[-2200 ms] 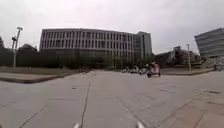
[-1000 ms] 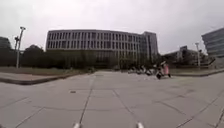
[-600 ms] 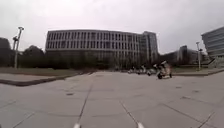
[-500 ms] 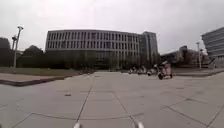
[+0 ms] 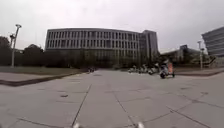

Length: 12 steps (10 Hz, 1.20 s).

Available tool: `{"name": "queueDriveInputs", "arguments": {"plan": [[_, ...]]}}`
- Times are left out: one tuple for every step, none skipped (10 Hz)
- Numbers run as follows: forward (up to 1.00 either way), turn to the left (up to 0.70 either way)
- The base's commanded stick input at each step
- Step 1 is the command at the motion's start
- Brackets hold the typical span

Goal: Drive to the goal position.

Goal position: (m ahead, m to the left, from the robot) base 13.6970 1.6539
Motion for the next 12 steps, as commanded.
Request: {"name": "queueDriveInputs", "arguments": {"plan": [[0.50,0.00],[0.50,0.00],[0.50,0.00],[0.50,0.00],[0.50,0.00],[0.50,0.00],[0.50,0.00],[0.50,0.00],[0.50,0.00],[0.50,0.00],[0.50,0.00],[0.50,0.00]]}}
